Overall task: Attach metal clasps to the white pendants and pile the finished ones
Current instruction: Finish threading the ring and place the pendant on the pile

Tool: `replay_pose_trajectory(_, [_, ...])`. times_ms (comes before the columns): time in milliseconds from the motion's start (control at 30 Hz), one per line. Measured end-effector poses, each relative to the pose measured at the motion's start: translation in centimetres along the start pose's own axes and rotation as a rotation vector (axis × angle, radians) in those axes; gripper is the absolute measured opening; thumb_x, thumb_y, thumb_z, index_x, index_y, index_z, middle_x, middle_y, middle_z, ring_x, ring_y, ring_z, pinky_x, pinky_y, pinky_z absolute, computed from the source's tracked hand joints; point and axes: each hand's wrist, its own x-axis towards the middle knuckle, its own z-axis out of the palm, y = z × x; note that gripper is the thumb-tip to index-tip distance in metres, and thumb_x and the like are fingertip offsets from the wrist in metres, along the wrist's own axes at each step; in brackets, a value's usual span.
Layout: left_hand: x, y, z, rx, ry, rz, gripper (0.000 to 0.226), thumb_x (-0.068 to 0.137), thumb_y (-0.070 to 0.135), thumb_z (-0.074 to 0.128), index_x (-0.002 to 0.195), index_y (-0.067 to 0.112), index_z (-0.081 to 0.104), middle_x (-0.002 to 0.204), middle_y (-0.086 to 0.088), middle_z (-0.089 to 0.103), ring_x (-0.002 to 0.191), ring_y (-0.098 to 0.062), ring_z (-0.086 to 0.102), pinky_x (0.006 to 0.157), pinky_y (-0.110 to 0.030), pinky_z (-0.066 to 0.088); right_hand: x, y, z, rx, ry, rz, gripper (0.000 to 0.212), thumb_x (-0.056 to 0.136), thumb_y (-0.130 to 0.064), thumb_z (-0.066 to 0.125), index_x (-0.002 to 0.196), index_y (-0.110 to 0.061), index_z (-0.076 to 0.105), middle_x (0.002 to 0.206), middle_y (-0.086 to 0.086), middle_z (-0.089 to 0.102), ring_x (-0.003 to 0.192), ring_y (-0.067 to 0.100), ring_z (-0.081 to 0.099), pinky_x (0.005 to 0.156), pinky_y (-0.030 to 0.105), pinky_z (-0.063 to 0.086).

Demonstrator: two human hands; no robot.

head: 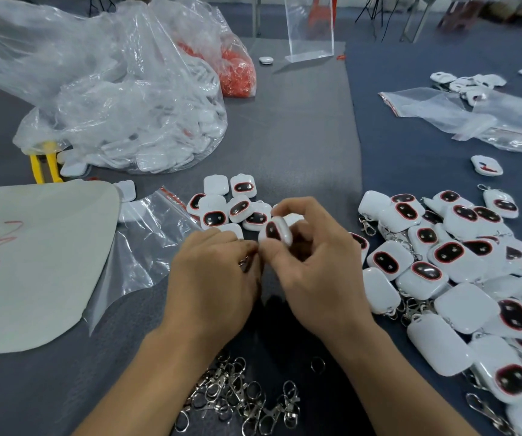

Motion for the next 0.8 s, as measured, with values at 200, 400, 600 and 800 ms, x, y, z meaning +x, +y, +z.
replay_pose_trajectory(200, [0.4, 0.1, 0.1, -0.042, -0.005, -0.045, 0.007, 0.073, 0.032, 0.078, 0.072, 0.026, 0.074, 0.061, 0.018, 0.05, 0.063, -0.01, 0.055, 0.079, -0.031, 0.035, 1.7, 0.5, -2.7, -0.099, 0.23, 0.093, 0.02, 0.079, -0.016, 0.062, 0.086, -0.032, 0.072, 0.073, -0.014, 0.068, 0.064, 0.005, 0.06, 0.06, 0.023, 0.046])
replay_pose_trajectory(400, [0.5, -0.7, -0.2, 0.008, 0.035, -0.148, 0.016, 0.078, 0.032, 0.077, 0.065, 0.03, 0.067, 0.057, 0.021, 0.048, 0.059, -0.001, 0.046, 0.08, -0.023, 0.023, 2.7, 1.0, -5.4, -0.638, 0.23, 0.222, 0.023, 0.079, -0.035, 0.052, 0.072, -0.031, 0.073, 0.068, -0.012, 0.067, 0.075, 0.013, 0.059, 0.068, 0.031, 0.042])
replay_pose_trajectory(600, [0.8, -1.3, -0.3, 0.053, 0.013, -0.24, 0.019, 0.079, 0.03, 0.082, 0.066, 0.03, 0.068, 0.056, 0.017, 0.054, 0.06, -0.005, 0.049, 0.08, -0.022, 0.02, 2.5, 0.8, -5.7, -0.963, 0.12, 0.173, 0.041, 0.077, 0.002, 0.068, 0.111, -0.019, 0.079, 0.134, 0.009, 0.065, 0.129, 0.035, 0.048, 0.111, 0.041, 0.022])
replay_pose_trajectory(800, [0.9, -1.6, -0.2, 0.029, -0.001, -0.251, 0.017, 0.081, 0.033, 0.078, 0.067, 0.031, 0.069, 0.054, 0.017, 0.055, 0.062, 0.001, 0.052, 0.078, -0.021, 0.02, 1.4, 0.5, 0.1, -0.775, -0.29, -0.007, 0.072, 0.092, -0.002, 0.046, 0.16, -0.023, 0.032, 0.17, -0.001, 0.021, 0.157, 0.016, 0.009, 0.124, 0.03, 0.002])
